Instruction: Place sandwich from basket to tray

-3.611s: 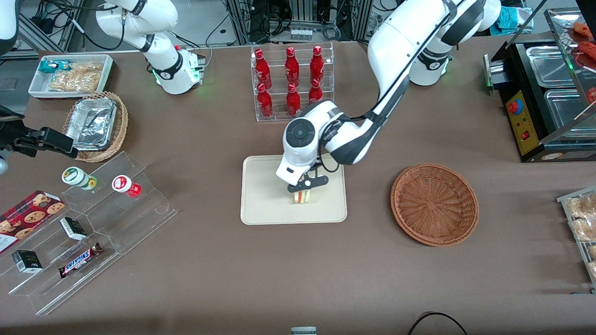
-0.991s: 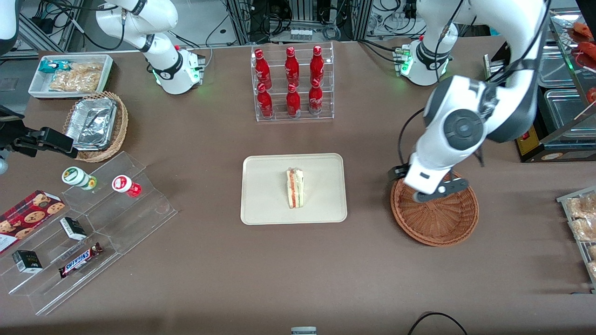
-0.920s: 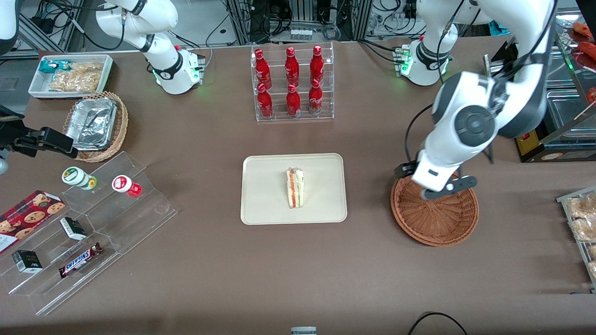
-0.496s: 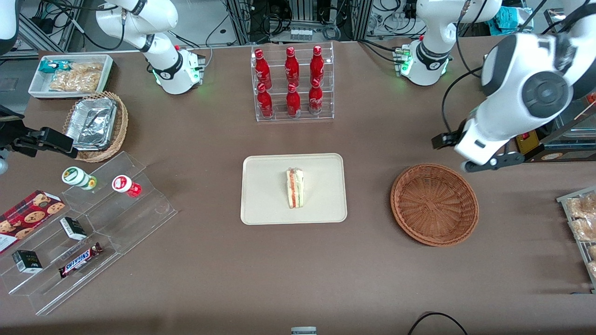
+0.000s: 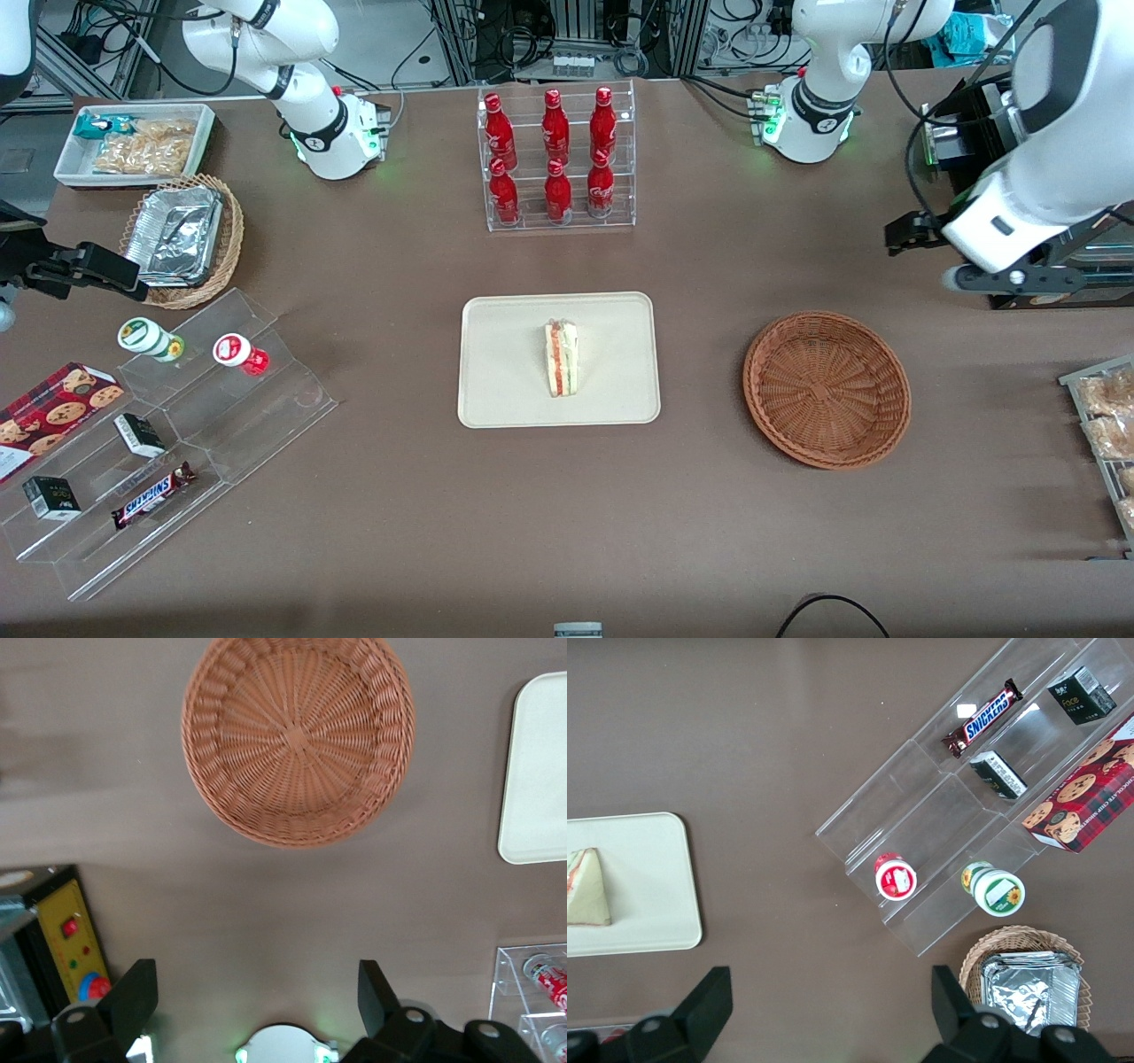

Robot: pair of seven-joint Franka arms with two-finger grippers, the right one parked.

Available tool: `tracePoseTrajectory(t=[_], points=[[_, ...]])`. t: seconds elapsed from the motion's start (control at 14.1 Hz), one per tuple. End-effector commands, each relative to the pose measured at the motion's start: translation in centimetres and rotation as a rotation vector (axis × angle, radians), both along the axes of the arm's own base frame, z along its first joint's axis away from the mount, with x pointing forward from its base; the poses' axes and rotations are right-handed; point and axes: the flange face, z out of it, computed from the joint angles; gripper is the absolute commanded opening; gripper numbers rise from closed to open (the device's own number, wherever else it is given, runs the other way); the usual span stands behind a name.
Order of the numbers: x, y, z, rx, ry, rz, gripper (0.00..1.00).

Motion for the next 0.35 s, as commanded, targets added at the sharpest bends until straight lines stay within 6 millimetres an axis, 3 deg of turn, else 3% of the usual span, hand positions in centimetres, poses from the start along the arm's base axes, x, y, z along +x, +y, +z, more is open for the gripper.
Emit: tracePoseTrajectory(t=[0.0, 0.28], points=[[0.0, 1.2, 2.3, -0.010, -0.039, -0.013, 1.00], [0.2, 2.1, 3.3, -0.016, -0.073, 0.019, 1.00]])
